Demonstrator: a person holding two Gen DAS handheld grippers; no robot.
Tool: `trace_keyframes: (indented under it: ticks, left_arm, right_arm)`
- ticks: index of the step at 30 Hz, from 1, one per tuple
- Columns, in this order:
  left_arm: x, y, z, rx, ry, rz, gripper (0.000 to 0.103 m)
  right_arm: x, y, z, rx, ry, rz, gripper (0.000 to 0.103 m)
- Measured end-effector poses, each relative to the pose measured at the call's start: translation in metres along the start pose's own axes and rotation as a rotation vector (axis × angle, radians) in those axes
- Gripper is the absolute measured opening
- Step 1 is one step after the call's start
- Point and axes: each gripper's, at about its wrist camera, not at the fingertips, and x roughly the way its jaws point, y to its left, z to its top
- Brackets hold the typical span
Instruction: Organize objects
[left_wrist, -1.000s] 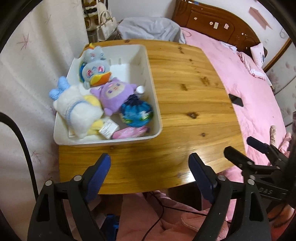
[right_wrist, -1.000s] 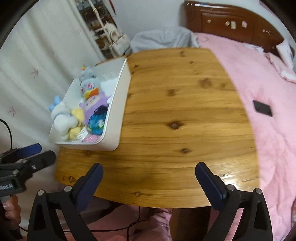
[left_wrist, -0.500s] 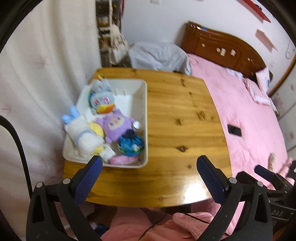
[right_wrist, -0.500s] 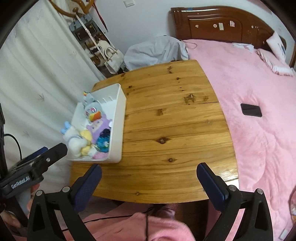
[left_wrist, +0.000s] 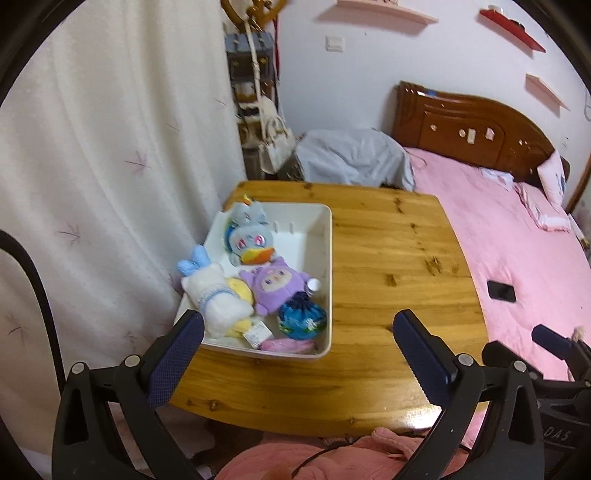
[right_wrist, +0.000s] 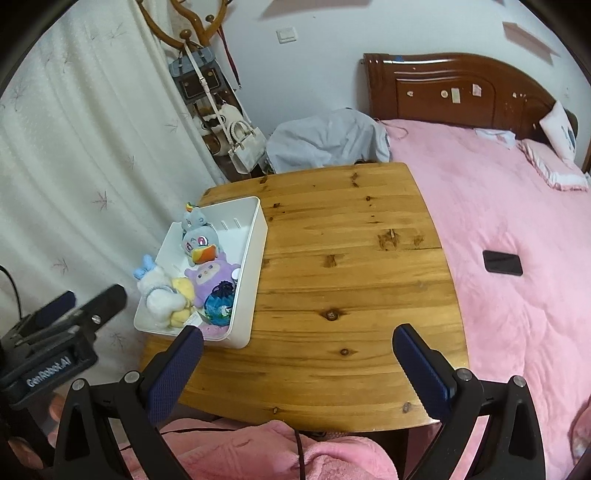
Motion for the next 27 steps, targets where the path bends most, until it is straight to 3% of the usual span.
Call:
trace_keyframes:
  ticks: [7,27]
  left_arm:
    - [-0.008,-0.0007,-0.0025,0.012,-0.043,0.028,0.102]
    - [-0.0097,0.0003,-0.007,0.032,-0.039,0.076,0.102]
  right_arm:
    - [-0.0023,0.0069,-0.0028,-0.037,-0.012,-0.012,0.103]
    - [0.0012,0.0067,-0.0093,-0.007,0.033,-0.015,0.103]
